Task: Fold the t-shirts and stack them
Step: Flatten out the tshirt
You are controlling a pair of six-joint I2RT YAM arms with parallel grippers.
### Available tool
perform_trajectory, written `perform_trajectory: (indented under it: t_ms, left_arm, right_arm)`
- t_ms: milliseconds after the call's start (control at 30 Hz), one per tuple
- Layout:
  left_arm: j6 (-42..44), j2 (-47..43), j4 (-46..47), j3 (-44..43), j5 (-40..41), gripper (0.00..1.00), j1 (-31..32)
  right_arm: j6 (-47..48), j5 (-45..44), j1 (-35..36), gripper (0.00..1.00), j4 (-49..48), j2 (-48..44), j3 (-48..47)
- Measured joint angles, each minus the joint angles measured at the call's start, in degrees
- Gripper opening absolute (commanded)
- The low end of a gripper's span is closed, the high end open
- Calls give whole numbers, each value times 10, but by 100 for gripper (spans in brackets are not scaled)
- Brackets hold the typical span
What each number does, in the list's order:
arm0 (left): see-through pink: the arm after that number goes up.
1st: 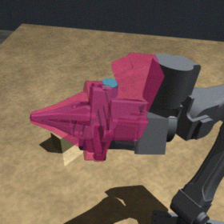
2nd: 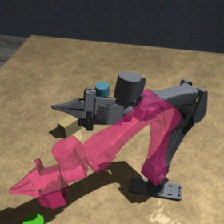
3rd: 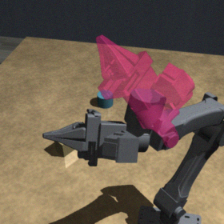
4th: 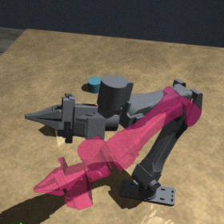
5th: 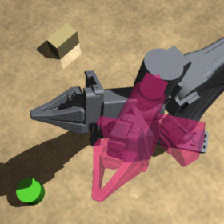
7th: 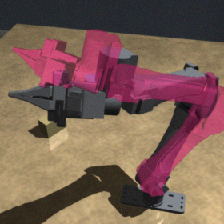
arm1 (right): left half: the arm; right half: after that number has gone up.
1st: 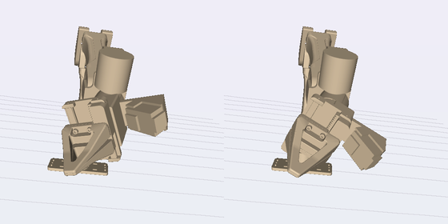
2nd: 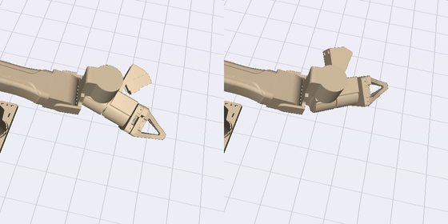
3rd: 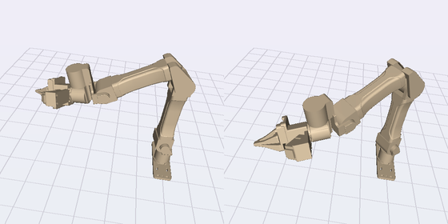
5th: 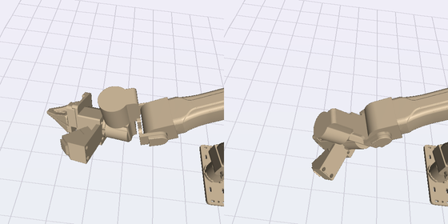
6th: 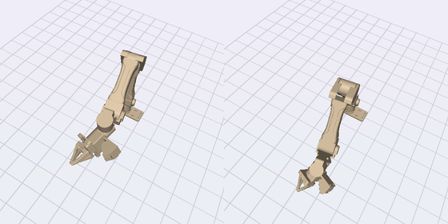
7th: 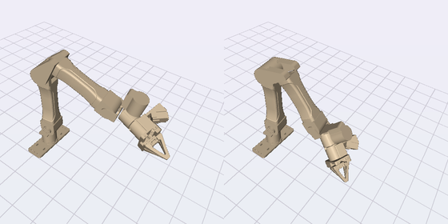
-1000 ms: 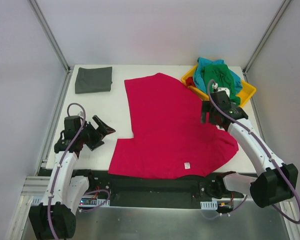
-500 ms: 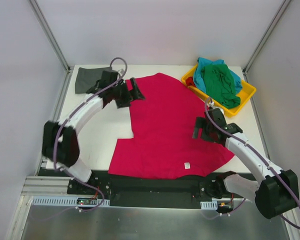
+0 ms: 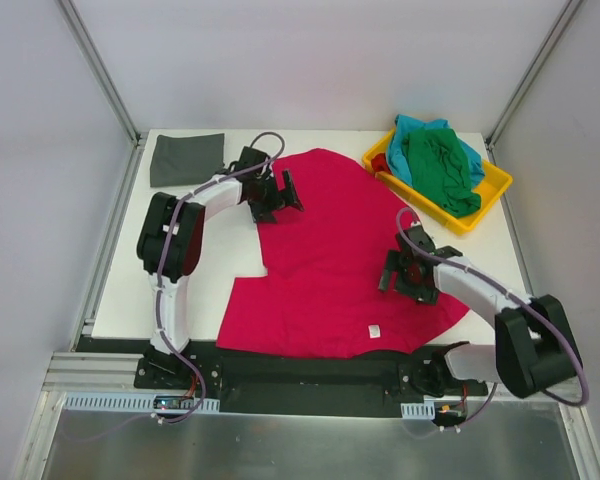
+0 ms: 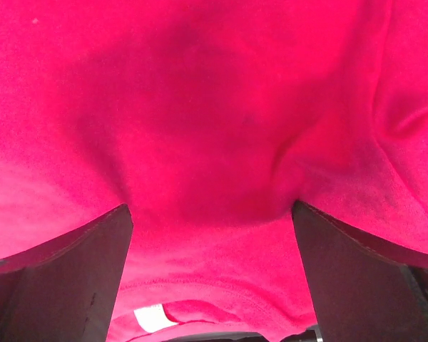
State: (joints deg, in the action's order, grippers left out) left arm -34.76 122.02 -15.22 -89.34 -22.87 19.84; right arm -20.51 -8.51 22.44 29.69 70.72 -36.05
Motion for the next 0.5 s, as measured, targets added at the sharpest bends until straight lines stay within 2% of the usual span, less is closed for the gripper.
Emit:
perform_trajectory:
  t_ms: [133,233,367,500]
  left_arm:
    - [-2,-82,20,124,20,99,0]
    - [-2,-168,21,237,41,99,0]
    - [-8,-300,36,396,71,99,-1]
    - [-33,-423,41,513,66,99,3]
  right_arm:
    - [19,6,0,96,7,88,-48]
    - [49,23,0,96,15,189,-143]
    - [94,48,3,96,48,341,-327]
    - [141,74,16,96,99,513,-588]
